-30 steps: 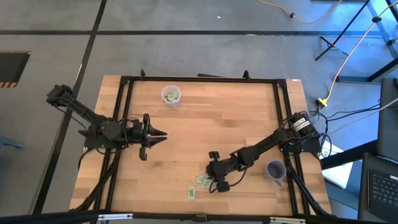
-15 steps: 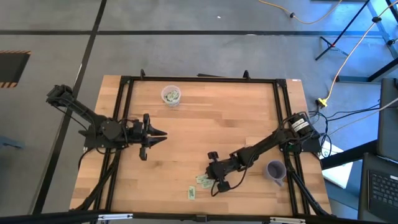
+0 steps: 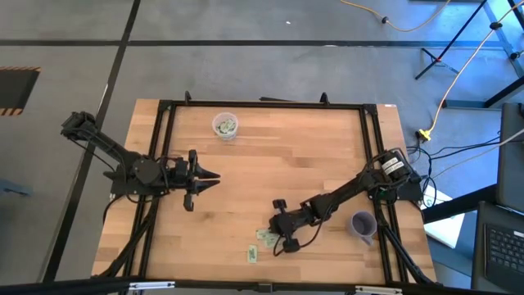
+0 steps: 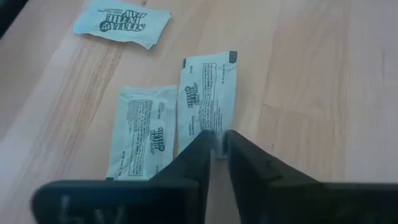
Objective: Pick and place items into bin
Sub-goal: Put the stevia packet into the transparent bin
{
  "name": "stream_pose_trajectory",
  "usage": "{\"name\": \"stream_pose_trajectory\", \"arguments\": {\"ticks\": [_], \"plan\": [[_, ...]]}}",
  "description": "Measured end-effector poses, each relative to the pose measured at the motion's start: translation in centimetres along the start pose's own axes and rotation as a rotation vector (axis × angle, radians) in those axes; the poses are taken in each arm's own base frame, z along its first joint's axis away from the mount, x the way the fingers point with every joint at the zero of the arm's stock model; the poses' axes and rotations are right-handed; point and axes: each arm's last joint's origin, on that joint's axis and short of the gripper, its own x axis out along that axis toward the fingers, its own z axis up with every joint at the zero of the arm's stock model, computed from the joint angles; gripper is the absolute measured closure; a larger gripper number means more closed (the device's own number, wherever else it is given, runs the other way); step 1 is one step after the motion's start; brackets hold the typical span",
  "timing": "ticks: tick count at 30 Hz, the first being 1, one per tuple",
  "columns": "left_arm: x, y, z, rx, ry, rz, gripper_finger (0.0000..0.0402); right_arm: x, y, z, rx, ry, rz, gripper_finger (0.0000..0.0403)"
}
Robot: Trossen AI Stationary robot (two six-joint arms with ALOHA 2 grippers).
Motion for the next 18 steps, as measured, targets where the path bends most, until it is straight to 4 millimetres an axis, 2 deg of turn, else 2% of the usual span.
{"name": "stream_pose_trajectory", "arguments": {"ticks": [7, 11, 15, 18], "plan": [[0.0, 0.0, 0.0, 0.0, 0.0, 0.0, 0.0329, 0.0, -0.1, -0.1, 0.002, 0.006, -0.003, 0.0393], [0.0, 0.0, 0.0, -0.002, 0.0, 0.0, 0.0329, -0.7, -0.6, 0.4, 0.015, -0.01, -0.01, 0.0398], [0.0, 0.0, 0.0, -0.001, 0.0, 0.0, 0.0329, -2.8, -2.7, 1.5, 0.085, -0.017, -0.038, 0.04], [0.0, 0.0, 0.0, -0.001, -0.003, 0.016, 0.0329, -5.7, -5.2, 3.7, 0.214, -0.117, -0.079, 0.0401]]}}
